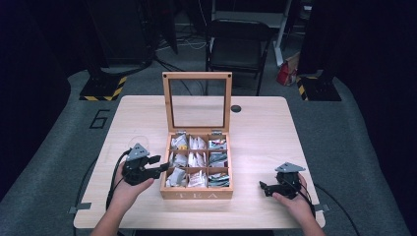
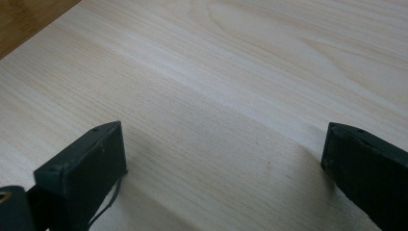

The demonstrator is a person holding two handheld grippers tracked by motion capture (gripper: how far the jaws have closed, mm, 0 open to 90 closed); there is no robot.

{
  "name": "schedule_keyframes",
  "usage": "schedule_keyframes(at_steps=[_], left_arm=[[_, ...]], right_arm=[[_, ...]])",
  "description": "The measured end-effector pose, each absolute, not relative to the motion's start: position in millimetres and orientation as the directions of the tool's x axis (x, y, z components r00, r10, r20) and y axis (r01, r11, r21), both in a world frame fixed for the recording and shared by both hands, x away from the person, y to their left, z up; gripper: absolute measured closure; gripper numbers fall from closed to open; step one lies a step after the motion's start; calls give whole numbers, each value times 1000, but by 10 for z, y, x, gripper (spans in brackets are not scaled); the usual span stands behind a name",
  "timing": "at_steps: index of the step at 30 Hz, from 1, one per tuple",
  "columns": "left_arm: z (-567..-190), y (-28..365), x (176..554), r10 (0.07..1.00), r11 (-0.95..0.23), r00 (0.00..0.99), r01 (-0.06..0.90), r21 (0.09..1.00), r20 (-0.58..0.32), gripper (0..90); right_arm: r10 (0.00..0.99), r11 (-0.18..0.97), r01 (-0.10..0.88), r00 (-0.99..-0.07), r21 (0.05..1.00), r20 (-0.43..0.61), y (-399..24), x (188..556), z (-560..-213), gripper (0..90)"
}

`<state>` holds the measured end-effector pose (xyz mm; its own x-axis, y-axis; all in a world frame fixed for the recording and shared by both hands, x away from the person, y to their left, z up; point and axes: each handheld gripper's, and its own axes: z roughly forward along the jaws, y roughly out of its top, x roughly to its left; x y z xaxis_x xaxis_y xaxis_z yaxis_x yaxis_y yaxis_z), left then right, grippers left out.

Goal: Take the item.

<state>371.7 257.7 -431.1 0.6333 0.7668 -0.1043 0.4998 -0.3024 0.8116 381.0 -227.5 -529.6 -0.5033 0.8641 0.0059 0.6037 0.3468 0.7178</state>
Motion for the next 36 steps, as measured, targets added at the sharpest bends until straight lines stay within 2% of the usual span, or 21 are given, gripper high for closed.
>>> schedule_keyframes(at_steps=[11,25,36], left_arm=[[-4303,2392,3768,740,-315,661,501,806,-122,550],[-4393,2270,3812,713,-340,688,513,788,-140,658],[-4454,2178,3851,709,-378,695,519,767,-121,744]], right_arm=[[864,347,604,-503,718,6,-2275,3810,-5296,10],[865,344,605,-502,718,8,-2273,3810,-5297,10],[864,346,604,-503,718,7,-2275,3810,-5296,10]])
